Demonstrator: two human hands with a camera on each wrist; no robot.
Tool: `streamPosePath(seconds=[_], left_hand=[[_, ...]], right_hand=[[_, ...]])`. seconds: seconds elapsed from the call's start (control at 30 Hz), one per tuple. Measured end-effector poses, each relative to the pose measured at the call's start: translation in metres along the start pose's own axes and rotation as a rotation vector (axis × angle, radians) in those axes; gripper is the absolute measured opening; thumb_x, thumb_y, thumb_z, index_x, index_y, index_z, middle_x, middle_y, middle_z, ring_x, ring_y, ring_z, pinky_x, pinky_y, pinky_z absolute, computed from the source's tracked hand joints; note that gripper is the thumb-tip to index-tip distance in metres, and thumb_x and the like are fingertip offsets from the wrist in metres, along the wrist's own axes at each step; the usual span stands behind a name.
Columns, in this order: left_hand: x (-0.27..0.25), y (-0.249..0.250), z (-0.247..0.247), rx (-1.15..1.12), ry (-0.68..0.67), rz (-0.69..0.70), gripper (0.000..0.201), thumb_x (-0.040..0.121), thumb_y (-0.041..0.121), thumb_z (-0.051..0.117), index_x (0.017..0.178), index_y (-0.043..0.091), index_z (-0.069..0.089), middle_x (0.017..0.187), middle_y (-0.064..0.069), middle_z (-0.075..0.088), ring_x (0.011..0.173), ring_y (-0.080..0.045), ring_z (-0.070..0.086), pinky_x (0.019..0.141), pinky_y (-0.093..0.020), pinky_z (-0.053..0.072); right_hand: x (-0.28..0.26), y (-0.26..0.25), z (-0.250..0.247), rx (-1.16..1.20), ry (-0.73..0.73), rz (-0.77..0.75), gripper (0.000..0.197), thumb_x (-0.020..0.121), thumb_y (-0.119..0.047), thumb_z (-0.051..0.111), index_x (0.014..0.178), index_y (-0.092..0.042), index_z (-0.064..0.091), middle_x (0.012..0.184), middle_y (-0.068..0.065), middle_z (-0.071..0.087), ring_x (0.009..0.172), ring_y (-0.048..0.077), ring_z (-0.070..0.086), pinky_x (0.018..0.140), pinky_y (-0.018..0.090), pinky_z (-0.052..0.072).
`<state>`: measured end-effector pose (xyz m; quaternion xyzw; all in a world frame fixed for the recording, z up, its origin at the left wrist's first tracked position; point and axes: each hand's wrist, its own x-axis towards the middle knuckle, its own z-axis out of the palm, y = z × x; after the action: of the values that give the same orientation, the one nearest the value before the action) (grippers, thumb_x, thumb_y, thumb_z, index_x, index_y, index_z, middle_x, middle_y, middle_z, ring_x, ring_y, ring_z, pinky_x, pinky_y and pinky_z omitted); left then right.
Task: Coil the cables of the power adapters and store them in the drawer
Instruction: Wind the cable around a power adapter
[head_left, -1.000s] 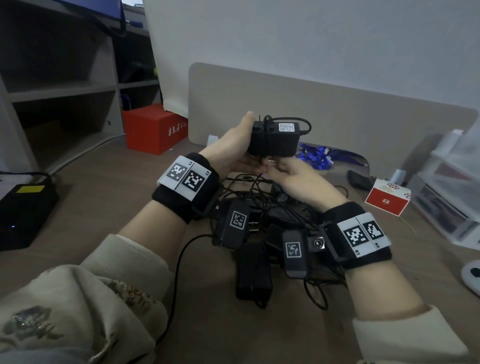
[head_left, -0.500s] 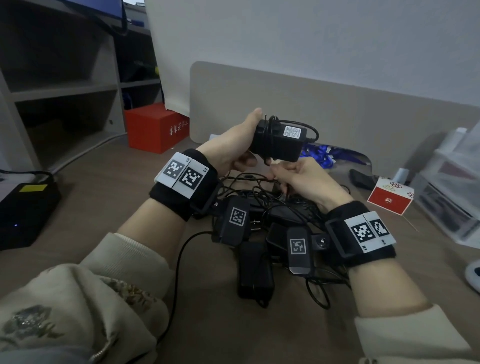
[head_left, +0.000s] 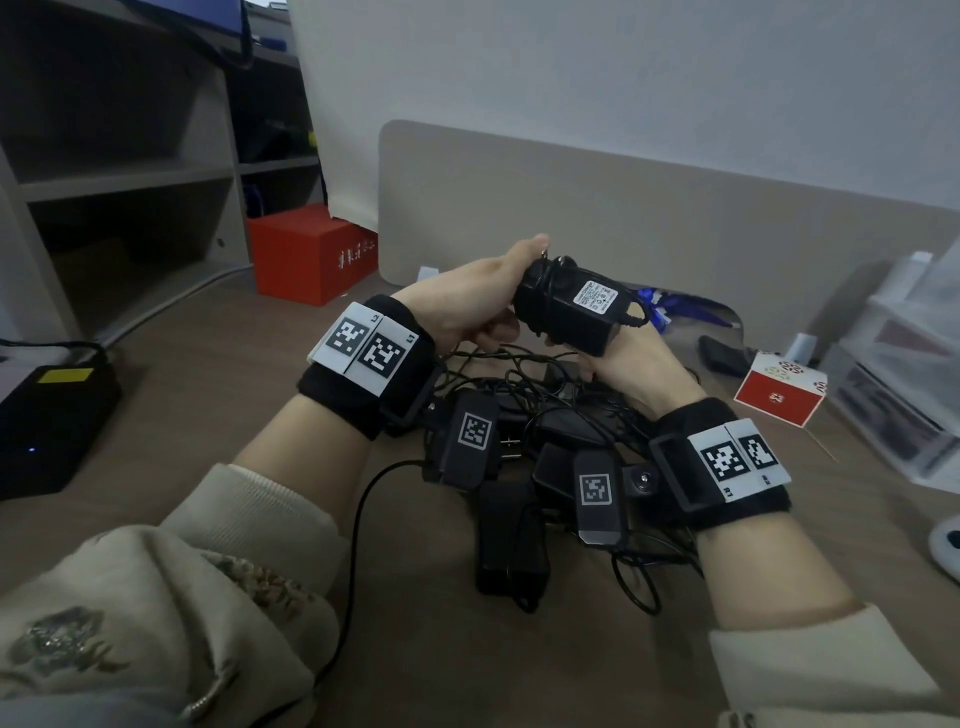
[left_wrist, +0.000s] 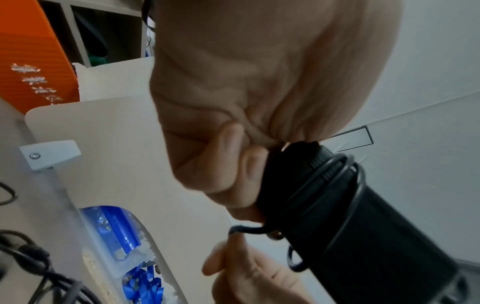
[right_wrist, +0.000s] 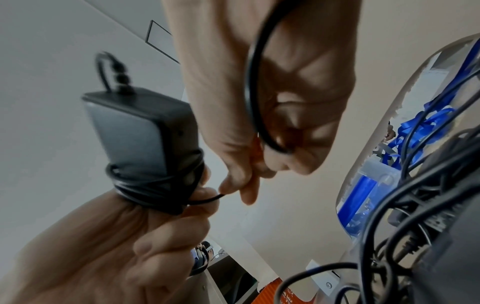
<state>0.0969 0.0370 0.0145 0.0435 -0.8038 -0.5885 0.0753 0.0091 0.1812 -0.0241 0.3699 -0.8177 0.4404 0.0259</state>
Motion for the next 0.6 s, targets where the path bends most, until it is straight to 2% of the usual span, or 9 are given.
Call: streamPosePath(seconds=[0.1,0.2,0.23,0.3,0.37,0.43,0.5,0.53,0.6], left_hand=[[0.000,0.000,0.003,0.026,-0.053,0.044,0.050,0.105,0.046,0.023,0.070,0.018,0.044,0.051,0.006,0.040,0.046,-0.009,0.025,0.048,-0.025,0.015],[0.003,-0.001,0.005,0.083,-0.024,0.045,0.050,0.105,0.046,0.024,0.067,0.019,0.041,0.050,0.007,0.033,0.042,-0.009,0.024,0.044,-0.021,0.017],[0.005,-0.002,0.005,0.115,-0.005,0.043,0.050,0.105,0.047,0.025,0.066,0.019,0.042,0.049,0.009,0.033,0.040,-0.008,0.026,0.042,-0.019,0.020],[0.006,-0.003,0.004,0.165,0.024,0.051,0.049,0.105,0.048,0.027,0.067,0.020,0.042,0.049,0.010,0.033,0.037,-0.006,0.028,0.041,-0.018,0.022],[0.005,-0.004,0.003,0.212,0.027,0.053,0.046,0.104,0.047,0.029,0.071,0.018,0.042,0.054,0.006,0.032,0.037,-0.008,0.027,0.040,-0.019,0.022],[0.005,-0.005,0.003,0.300,0.016,0.054,0.044,0.104,0.048,0.033,0.077,0.016,0.045,0.059,0.002,0.034,0.039,-0.010,0.027,0.040,-0.021,0.023],[0.007,-0.008,0.002,0.451,0.058,0.064,0.048,0.102,0.051,0.036,0.082,0.012,0.053,0.063,-0.002,0.041,0.038,-0.009,0.032,0.039,-0.022,0.027],[0.009,-0.010,0.001,0.522,0.089,0.065,0.050,0.101,0.053,0.036,0.083,0.010,0.055,0.064,-0.003,0.043,0.038,-0.009,0.034,0.040,-0.023,0.029],[0.011,-0.013,-0.001,0.590,0.132,0.049,0.053,0.101,0.053,0.036,0.082,0.008,0.054,0.061,-0.003,0.042,0.042,-0.012,0.037,0.045,-0.027,0.030]], right_hand=[[0.001,0.004,-0.003,0.110,0.008,0.047,0.027,0.087,0.014,0.053,0.068,-0.005,0.054,0.068,0.013,0.051,0.065,0.019,0.046,0.056,0.030,0.037],[0.003,0.011,-0.001,0.121,0.018,0.043,0.029,0.085,0.012,0.057,0.063,-0.005,0.053,0.066,0.014,0.051,0.062,0.018,0.047,0.058,0.031,0.038],[0.005,0.014,0.000,0.109,0.034,0.027,0.030,0.084,0.012,0.059,0.061,-0.006,0.054,0.064,0.012,0.052,0.060,0.017,0.048,0.056,0.028,0.039],[0.007,0.016,-0.002,0.097,0.085,0.018,0.039,0.081,0.011,0.065,0.054,-0.016,0.055,0.058,-0.001,0.054,0.056,0.009,0.047,0.051,0.022,0.039],[0.009,0.018,-0.003,0.101,0.140,0.039,0.031,0.081,-0.002,0.074,0.058,-0.021,0.064,0.055,-0.011,0.057,0.057,0.003,0.050,0.054,0.018,0.040],[0.008,0.016,-0.003,0.112,0.177,0.064,0.024,0.082,-0.014,0.076,0.060,-0.012,0.066,0.047,-0.013,0.054,0.050,-0.003,0.046,0.051,0.013,0.038],[0.007,0.015,-0.001,0.127,0.204,0.059,0.033,0.082,-0.017,0.075,0.061,0.004,0.060,0.050,-0.006,0.048,0.047,-0.002,0.039,0.049,0.012,0.035],[0.007,0.014,0.000,0.133,0.209,0.059,0.036,0.082,-0.019,0.076,0.065,0.008,0.060,0.055,-0.001,0.049,0.050,0.000,0.041,0.051,0.014,0.036],[0.008,0.012,0.003,0.135,0.196,0.071,0.039,0.082,-0.026,0.077,0.070,0.008,0.062,0.062,0.004,0.054,0.058,0.005,0.047,0.059,0.022,0.042]])
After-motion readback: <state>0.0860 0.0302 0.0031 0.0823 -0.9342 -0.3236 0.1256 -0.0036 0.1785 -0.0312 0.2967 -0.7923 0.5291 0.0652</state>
